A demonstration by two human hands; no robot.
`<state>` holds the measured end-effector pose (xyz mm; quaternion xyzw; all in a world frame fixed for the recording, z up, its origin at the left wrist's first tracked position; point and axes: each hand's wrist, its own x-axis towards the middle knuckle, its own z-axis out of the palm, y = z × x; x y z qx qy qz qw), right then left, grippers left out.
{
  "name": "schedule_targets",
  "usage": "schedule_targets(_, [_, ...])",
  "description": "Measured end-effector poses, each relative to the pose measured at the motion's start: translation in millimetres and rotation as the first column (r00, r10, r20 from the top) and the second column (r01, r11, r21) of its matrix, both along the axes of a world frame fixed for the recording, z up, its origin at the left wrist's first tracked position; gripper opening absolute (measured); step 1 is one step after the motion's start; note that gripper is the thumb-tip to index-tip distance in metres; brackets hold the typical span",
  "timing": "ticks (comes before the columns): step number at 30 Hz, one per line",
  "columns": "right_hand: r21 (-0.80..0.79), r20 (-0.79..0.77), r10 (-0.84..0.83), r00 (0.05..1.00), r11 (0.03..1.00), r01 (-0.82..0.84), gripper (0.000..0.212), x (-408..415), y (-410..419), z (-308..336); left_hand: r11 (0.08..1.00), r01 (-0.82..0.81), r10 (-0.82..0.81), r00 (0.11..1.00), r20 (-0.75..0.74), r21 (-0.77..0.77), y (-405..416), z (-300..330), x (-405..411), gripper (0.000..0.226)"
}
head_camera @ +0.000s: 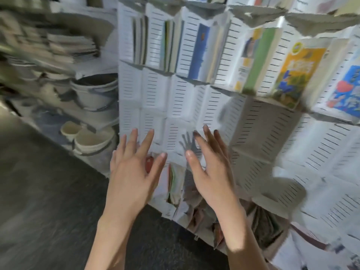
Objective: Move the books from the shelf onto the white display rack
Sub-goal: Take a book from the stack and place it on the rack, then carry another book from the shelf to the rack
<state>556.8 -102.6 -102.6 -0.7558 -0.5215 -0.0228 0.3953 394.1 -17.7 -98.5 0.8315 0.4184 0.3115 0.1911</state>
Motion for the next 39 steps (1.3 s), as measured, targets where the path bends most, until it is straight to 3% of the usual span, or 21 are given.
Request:
schedule_targets(9, [-0.041, 0.014, 0.244, 0.97, 0.969, -0.244, 0.072, -65, 82, -10, 0.968, -0.244, 0.247, 0.968, 0.051, -0.052, 45, -17, -82, 0.074])
schedule_targets(19, [0.031, -0.179, 0.436, 0.882, 0.898, -0.438, 0.075, -79, 230, -18, 0.917, -0.396, 0.397, 0.918, -0.003, -0.048, 165, -13, -100, 0.073])
schedule_targets(27, [-0.014, -0.15, 0.543, 0.826, 0.834, -0.551, 0.078, -96, 359, 0, 0.862, -0.506, 0.507, 0.861, 0.046, -0.03, 271, 2, -113, 0.073])
schedule_targets(39, [-0.015, -0.119, 0.715, 0.689, 0.692, -0.721, 0.078, -211, 525, -13, 0.733, -0.669, 0.68, 0.728, 0.091, -0.123, 392, -22, -219, 0.076])
